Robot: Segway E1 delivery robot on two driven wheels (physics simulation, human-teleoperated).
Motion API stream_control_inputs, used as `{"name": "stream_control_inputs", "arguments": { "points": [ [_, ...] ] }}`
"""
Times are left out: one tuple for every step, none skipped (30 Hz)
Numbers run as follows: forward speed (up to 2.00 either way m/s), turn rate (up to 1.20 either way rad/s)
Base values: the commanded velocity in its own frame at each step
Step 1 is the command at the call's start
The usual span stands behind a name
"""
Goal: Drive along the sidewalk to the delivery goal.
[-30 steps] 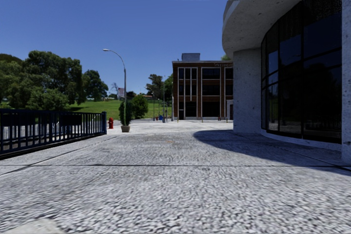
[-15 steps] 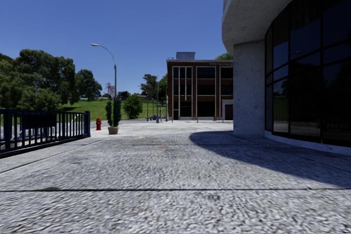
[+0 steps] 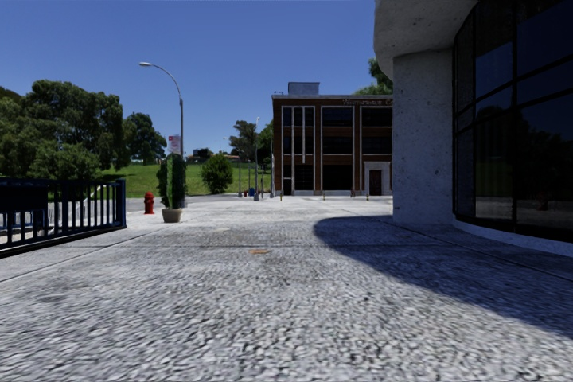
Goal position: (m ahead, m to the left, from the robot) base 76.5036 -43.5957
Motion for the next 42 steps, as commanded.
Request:
{"name": "stream_control_inputs", "arguments": {
  "points": [
    [2.00,0.00],
    [2.00,0.00],
    [2.00,0.00],
    [2.00,0.00],
    [2.00,0.00],
    [2.00,0.00],
    [2.00,0.00],
    [2.00,0.00],
    [2.00,0.00],
    [2.00,0.00],
    [2.00,0.00],
    [2.00,0.00],
    [2.00,0.00],
    [2.00,0.00],
    [2.00,0.00],
    [2.00,0.00],
    [2.00,0.00],
    [2.00,0.00],
    [2.00,0.00],
    [2.00,0.00],
    [2.00,0.00],
    [2.00,0.00],
    [2.00,0.00],
    [2.00,0.00],
    [2.00,0.00],
    [2.00,0.00],
    [2.00,0.00],
    [2.00,0.00],
    [2.00,0.00],
    [2.00,0.00],
    [2.00,0.00],
    [2.00,0.00],
    [2.00,0.00],
    [2.00,0.00],
    [2.00,0.00],
    [2.00,0.00],
    [2.00,0.00],
    [2.00,0.00],
    [2.00,0.00],
    [2.00,0.00],
    [2.00,0.00],
    [2.00,0.00]
  ]
}}
